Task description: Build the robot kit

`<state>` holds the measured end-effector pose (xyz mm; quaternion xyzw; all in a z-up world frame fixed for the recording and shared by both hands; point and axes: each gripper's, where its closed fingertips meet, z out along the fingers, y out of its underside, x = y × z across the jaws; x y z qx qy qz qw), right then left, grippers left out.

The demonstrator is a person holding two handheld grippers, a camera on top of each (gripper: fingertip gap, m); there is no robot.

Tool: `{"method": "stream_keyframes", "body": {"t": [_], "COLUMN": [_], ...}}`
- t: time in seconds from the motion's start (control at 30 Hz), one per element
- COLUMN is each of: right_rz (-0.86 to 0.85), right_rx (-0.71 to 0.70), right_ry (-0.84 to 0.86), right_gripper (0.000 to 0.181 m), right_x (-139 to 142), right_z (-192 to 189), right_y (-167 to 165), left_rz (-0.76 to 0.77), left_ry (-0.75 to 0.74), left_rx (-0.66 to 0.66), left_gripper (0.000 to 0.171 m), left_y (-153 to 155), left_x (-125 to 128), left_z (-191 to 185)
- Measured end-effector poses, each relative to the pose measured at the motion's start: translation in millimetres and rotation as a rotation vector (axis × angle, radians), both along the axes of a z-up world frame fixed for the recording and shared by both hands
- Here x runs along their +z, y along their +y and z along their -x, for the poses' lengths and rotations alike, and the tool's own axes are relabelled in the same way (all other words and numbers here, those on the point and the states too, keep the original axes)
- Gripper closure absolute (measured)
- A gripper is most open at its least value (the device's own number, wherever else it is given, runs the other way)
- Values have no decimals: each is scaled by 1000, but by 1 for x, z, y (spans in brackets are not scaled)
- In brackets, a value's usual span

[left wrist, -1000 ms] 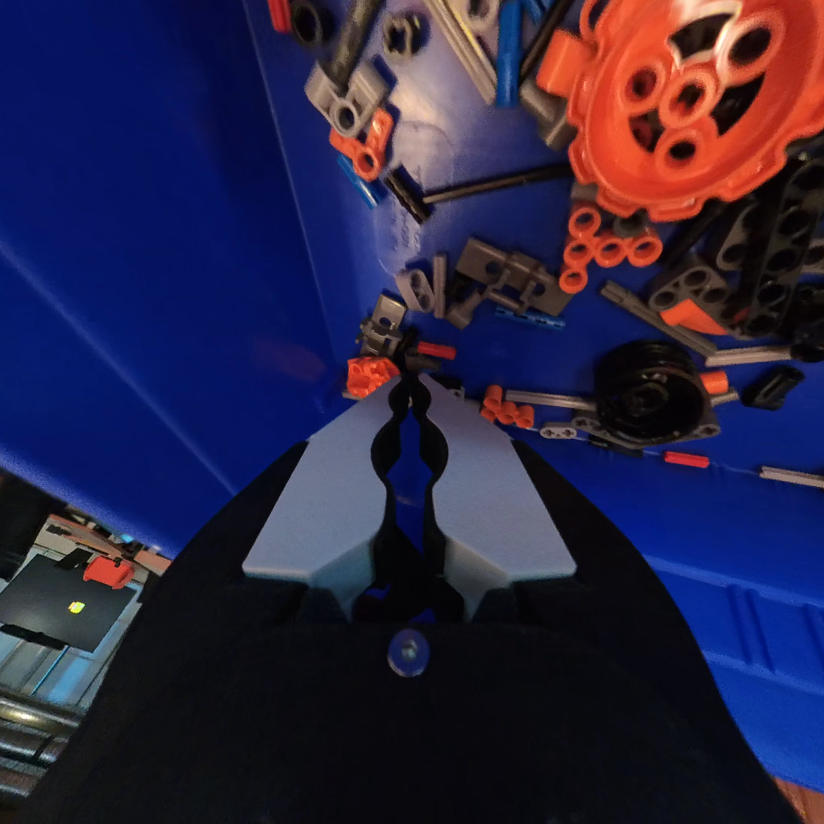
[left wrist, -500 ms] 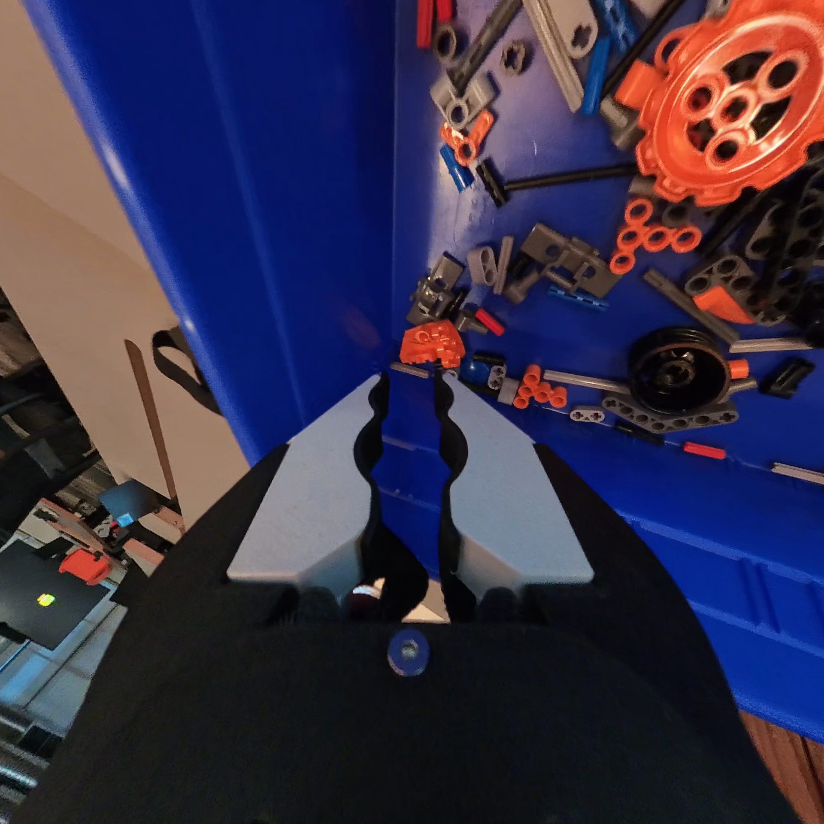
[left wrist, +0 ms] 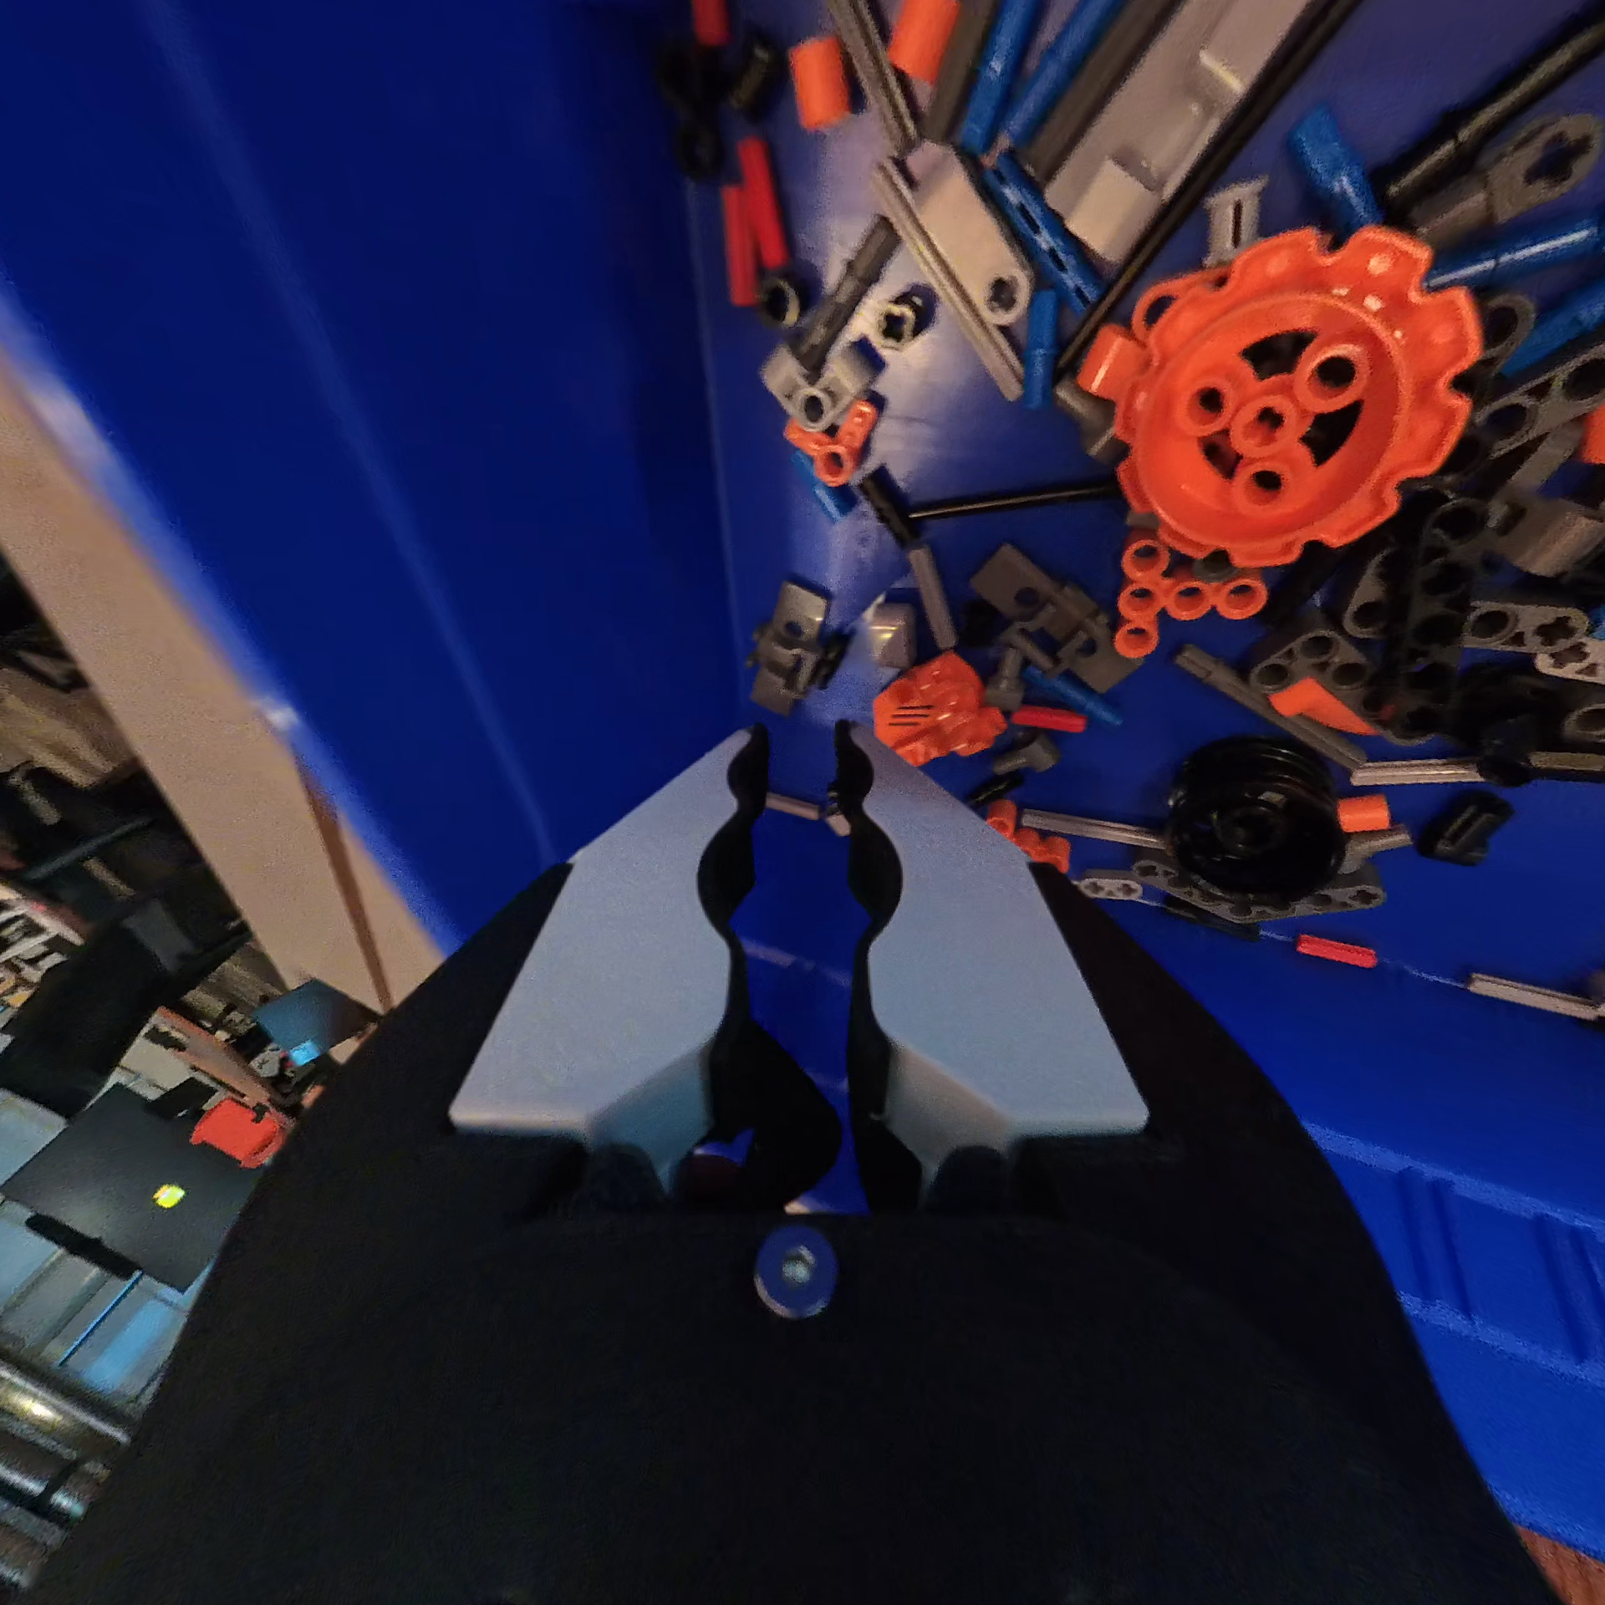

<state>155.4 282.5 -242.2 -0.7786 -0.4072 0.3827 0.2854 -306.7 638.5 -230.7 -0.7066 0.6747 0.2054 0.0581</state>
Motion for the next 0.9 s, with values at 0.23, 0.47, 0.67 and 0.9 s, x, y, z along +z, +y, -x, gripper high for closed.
{"method": "stream_keyframes", "body": {"t": [0.23,0.47,0.67,0.9], "right_rz": [0,-2,0,-1], "right_rx": [1,3,2,3], "right_ry": [-3,-6,-3,-6], "right_gripper": [156,156,156,156], "right_x": [0,-1,0,-1], "right_z": [0,0,0,0], "right_y": [0,0,0,0], "left_rz": [-138,44,171,215], "left_ry": [-80,-47,-76,-124], "left_rx": [-6,27,100,113], "left_gripper": [155,152,152,148], "left_y": [3,-21,-32,-39], "left_x": [44,3,-15,-14], "left_z": [-5,3,2,-2]}}
